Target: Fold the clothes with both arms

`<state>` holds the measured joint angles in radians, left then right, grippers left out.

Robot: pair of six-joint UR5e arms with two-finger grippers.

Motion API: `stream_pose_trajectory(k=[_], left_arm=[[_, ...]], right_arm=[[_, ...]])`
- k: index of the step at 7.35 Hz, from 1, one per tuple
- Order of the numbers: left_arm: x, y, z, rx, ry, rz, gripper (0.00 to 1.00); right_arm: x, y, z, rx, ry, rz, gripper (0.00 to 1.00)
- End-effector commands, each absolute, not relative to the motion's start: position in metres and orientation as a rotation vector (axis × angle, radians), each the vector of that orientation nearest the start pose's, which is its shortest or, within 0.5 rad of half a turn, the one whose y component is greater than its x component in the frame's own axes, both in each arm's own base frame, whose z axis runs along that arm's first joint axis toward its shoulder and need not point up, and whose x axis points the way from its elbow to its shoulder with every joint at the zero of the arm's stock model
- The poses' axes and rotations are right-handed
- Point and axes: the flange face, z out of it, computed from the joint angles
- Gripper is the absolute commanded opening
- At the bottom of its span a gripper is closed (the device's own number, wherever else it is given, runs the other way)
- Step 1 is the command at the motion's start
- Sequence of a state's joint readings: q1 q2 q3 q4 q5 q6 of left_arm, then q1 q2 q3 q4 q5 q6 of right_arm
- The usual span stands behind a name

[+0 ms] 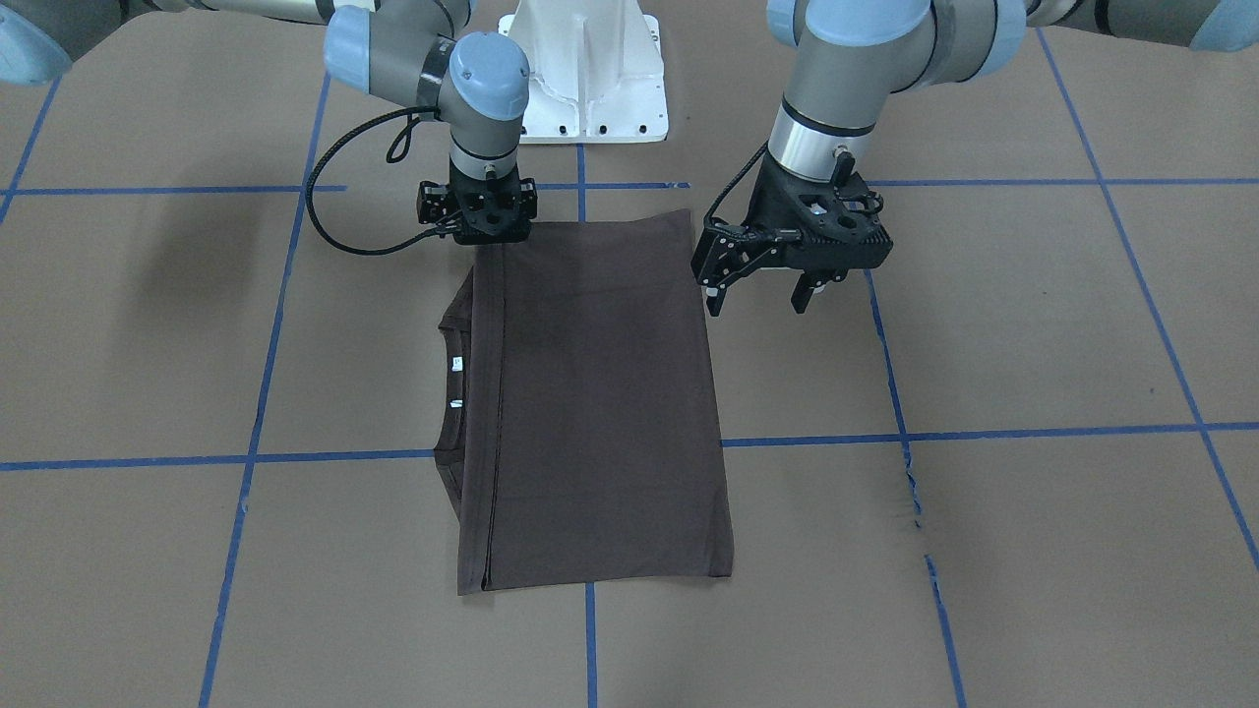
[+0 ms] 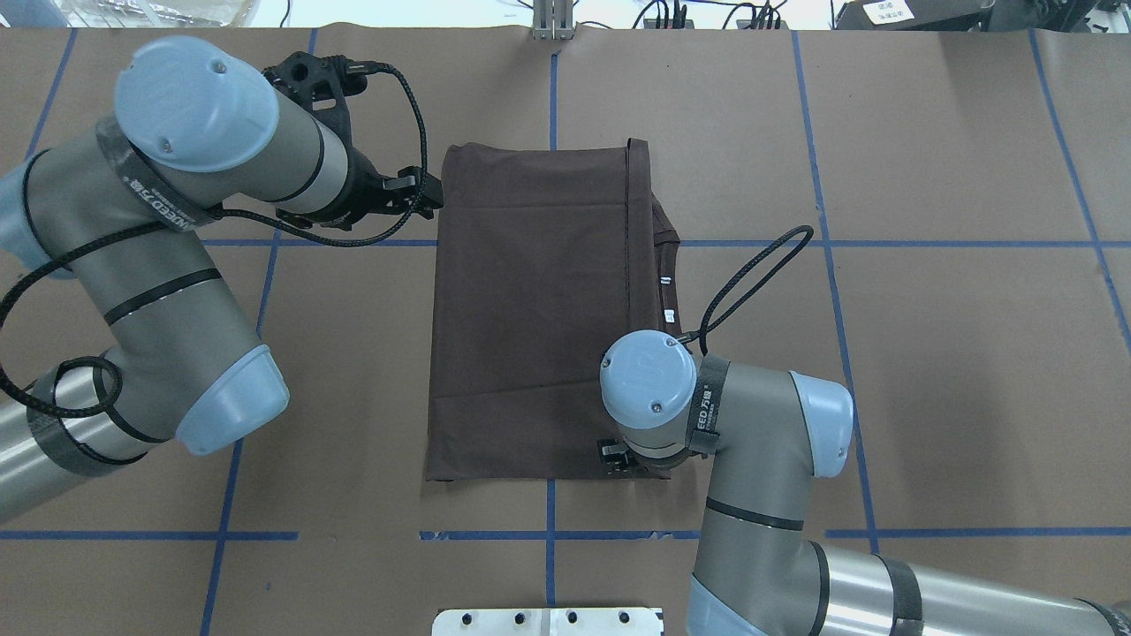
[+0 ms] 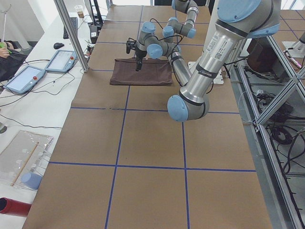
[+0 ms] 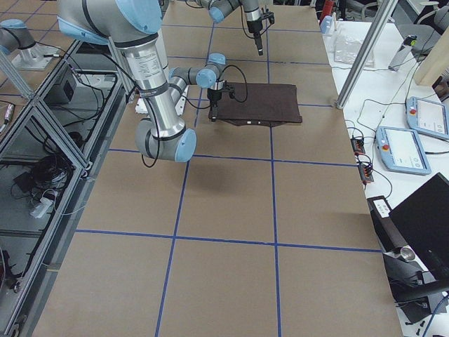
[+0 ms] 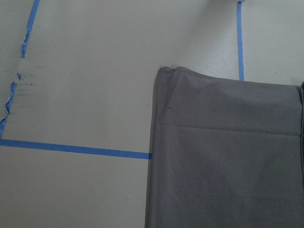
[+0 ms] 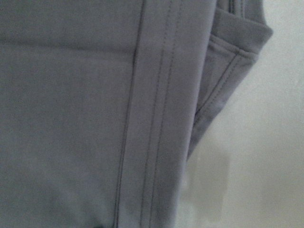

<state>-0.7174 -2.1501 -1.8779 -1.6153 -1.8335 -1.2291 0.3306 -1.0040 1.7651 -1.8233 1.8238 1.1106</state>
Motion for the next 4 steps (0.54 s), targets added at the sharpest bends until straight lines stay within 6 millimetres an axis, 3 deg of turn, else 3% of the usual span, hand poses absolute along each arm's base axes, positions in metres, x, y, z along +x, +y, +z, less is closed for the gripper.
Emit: stream_pose_trajectory(k=[1,4], left_arm=[[0.398,-0.487,0.194,0.253,0.920,-0.224,1.00],[0.404,-0.482,0.195,0.245,0.919,-0.217,1.00]], right_arm=[[-0.572,-0.315,0.291,-0.038,-0.553,-0.183,1.00],[-0.558,-0.327,0.302,-0.043,-0.545,-0.158,1.00]])
